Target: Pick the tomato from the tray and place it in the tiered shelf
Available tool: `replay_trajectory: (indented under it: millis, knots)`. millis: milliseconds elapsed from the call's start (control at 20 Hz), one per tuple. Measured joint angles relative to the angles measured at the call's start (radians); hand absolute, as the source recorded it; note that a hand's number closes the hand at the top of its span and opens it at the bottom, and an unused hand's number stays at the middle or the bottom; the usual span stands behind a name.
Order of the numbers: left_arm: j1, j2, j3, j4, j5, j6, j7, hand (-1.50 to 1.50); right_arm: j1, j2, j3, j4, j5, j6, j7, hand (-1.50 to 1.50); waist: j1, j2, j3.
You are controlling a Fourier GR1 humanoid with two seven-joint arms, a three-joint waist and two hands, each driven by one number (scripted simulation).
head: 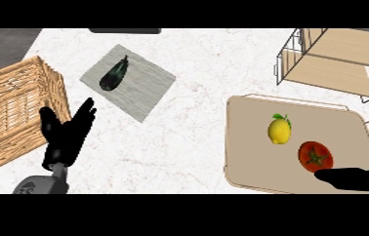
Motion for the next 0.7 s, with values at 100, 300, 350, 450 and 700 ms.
replay_trajectory:
  millis: [100,300,350,450,700]
  knots:
    - [0.003,0.004,0.006,-0.004,0.002,-0.004,0.01,0.0,-0.011,0.022,0.008,0.007,0.029,0.013,0.008,-1.5,-0.006,-0.001,0.0]
    - [0.008,-0.006,0.007,-0.004,-0.008,0.001,-0.001,0.0,-0.048,0.095,0.029,0.07,0.088,0.03,0.005,-1.5,-0.009,-0.002,0.0]
    - [0.012,-0.001,0.014,-0.008,-0.002,-0.006,0.004,0.0,-0.048,0.108,0.025,0.086,0.095,0.031,-0.003,-1.5,-0.011,-0.002,0.0]
    - [0.013,-0.003,0.016,-0.011,-0.004,-0.006,0.007,0.0,-0.067,0.138,0.03,0.114,0.123,0.045,0.0,-1.5,-0.012,-0.002,0.0]
    - [0.023,0.0,0.024,-0.026,-0.01,-0.007,0.019,0.0,-0.077,0.206,0.024,0.2,0.198,0.063,-0.017,-1.5,-0.016,-0.002,0.0]
